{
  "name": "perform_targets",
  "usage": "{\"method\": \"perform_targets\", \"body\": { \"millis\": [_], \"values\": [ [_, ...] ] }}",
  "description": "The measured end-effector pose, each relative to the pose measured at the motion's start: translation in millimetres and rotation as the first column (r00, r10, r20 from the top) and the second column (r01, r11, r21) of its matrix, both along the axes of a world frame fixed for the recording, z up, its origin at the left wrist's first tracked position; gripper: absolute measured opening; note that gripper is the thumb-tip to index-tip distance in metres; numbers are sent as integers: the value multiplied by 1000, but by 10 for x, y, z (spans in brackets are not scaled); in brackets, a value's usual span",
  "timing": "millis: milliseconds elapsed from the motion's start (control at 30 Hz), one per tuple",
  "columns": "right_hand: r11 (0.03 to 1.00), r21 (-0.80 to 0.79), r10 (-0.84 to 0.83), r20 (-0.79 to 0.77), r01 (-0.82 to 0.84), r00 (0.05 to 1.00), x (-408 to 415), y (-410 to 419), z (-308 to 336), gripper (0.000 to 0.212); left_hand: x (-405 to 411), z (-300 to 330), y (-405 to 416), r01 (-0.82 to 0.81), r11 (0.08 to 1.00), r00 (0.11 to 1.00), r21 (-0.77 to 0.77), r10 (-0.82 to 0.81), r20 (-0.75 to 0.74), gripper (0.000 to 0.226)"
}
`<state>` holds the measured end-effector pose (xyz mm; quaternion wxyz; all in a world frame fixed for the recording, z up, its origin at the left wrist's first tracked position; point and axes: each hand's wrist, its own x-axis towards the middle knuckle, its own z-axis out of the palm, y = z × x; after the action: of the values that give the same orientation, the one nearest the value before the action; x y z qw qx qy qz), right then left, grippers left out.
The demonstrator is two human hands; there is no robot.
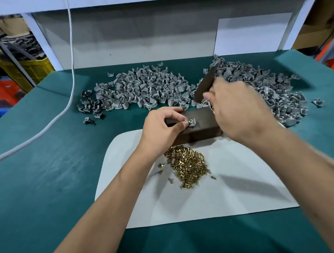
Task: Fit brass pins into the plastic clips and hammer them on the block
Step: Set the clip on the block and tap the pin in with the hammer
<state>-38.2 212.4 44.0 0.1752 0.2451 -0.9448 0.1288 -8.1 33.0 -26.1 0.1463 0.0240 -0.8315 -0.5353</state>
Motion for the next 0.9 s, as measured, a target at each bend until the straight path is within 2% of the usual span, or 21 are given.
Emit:
{"method": "perform_targets", "body": {
  "millis": [67,133,233,300,367,433,500,600,633,733,800,900],
  "values": [
    [1000,-12,17,109,-15,994,84,-84,-95,20,2,0,2,-5,1000,1000,-6,5,1,8],
    [994,107,-4,242,-22,970,97,-79,-140,19,-1,8,10,-12,1000,1000,-16,13,6,7],
    [987,157,4,163,-30,987,24,13,10,18,-4,4,-3,-18,999,1000,-43,18,-6,4],
    [1000,24,-7,49,6,999,69,-7,17,18,-12,-7,-18,-10,998,1000,-60,9,-20,4],
    [1000,22,-6,114,3,994,130,-91,-50,18,-23,-28,-27,-16,997,999,-70,14,-31,6],
    [990,142,-4,223,-29,975,114,-92,-74,16,-24,-31,-21,-13,997,999,-74,11,-31,6],
    [979,198,6,177,-42,984,48,-52,25,16,-24,-34,-23,-9,998,1000,-67,7,-29,6],
    [999,32,23,7,-23,1000,55,-60,44,15,-38,-44,-34,-6,998,999,-58,4,-38,10],
    [998,42,35,36,-37,999,88,-104,16,13,-49,-48,-34,-4,999,999,-47,2,-42,11],
    [973,218,33,191,-75,981,95,-131,-76,12,-33,-34,-13,6,1000,1000,-30,-7,-27,12],
    [969,234,47,149,-81,988,30,-80,13,14,-26,-25,-16,3,999,1000,-32,-3,-17,7],
    [1000,-2,24,-19,-24,1000,28,-49,10,15,-37,-22,-17,-6,998,1000,-59,5,-21,5]
  ]
}}
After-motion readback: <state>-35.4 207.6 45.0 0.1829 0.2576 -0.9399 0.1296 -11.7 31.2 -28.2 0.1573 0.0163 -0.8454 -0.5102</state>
